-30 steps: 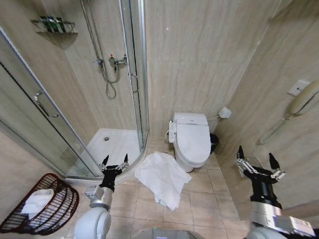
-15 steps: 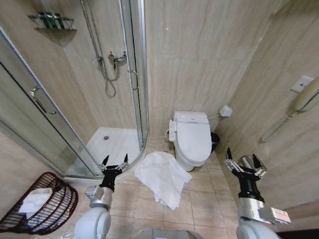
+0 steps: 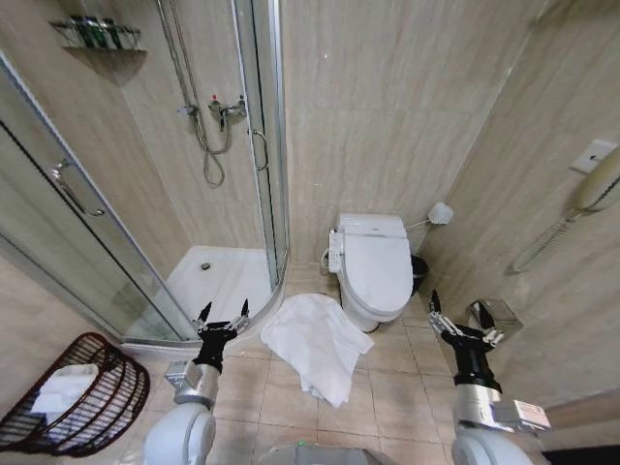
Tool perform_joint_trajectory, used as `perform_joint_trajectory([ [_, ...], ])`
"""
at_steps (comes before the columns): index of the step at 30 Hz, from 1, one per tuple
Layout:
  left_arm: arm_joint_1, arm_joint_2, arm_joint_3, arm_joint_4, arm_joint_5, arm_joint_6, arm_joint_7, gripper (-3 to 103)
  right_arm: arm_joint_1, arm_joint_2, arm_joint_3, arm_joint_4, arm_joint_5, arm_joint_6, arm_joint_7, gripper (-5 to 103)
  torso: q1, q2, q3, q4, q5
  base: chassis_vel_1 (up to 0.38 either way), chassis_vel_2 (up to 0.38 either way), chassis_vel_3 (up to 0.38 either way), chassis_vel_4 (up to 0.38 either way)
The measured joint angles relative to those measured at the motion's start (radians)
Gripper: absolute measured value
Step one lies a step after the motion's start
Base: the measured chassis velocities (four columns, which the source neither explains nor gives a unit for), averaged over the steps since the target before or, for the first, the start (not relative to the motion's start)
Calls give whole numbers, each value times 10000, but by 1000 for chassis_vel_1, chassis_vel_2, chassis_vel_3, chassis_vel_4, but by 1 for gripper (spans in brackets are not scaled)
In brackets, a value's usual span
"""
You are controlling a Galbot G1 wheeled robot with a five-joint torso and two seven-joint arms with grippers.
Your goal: Discard the used towel into the hamper.
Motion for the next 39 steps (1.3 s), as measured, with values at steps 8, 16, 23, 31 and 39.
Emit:
perform_joint_trajectory([
  [8, 0, 0, 0, 0, 1, 0, 0, 100, -9, -1, -141, -115, -34, 79, 1, 100, -154, -335, -180, 0, 0, 0, 0, 0, 0],
  [16, 0, 0, 0, 0, 1, 0, 0, 100, 55, -14, -250, -256, -14, 106, 2, 100, -338, -748, -408, 0, 0, 0, 0, 0, 0],
  [23, 0, 0, 0, 0, 1, 0, 0, 100, 62, -32, -392, -429, -18, 231, -5, 100, -506, -1132, -627, 0, 1, 0, 0, 0, 0],
  [31, 0, 0, 0, 0, 0, 0, 0, 100, 104, -40, -413, -545, 7, 294, -13, 100, -652, -1464, -813, 0, 0, 0, 0, 0, 0],
  [39, 0, 0, 0, 0, 1, 0, 0, 100, 116, -5, -503, -646, 42, 325, 80, 100, -814, -1831, -1018, 0, 0, 0, 0, 0, 0],
])
